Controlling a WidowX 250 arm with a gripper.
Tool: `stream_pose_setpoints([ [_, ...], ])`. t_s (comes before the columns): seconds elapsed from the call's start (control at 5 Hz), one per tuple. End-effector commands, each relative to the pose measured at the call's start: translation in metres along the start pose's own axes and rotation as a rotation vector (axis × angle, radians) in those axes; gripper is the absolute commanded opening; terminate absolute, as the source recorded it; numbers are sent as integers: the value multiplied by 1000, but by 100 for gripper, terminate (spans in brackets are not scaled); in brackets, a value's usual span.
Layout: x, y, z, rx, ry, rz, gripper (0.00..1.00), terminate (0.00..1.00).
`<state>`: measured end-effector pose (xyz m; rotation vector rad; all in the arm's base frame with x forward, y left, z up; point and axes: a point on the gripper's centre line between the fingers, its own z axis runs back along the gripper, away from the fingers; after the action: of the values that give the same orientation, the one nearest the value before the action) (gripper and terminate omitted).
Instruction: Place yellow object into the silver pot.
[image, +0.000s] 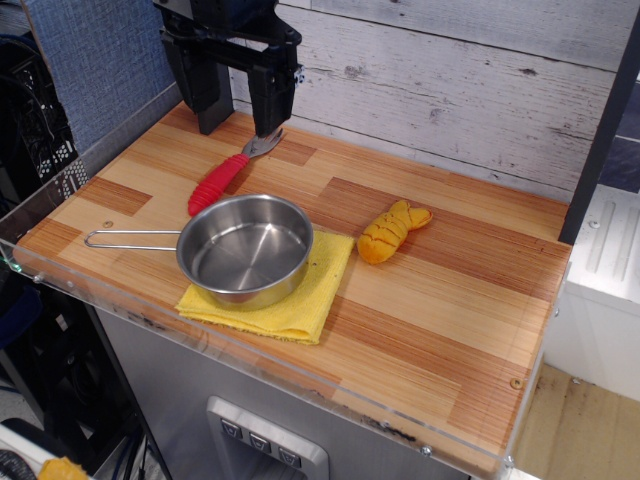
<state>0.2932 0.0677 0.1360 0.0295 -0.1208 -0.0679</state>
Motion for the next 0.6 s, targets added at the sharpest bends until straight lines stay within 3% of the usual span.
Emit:
stream_pose_setpoints([
  [0.0,0,0,0,0,0,0,100,0],
  [0.2,7,-14,-4,-36,-22,-30,100,0],
  [0.4,27,-47,-26,-92,-7,-128,100,0],
])
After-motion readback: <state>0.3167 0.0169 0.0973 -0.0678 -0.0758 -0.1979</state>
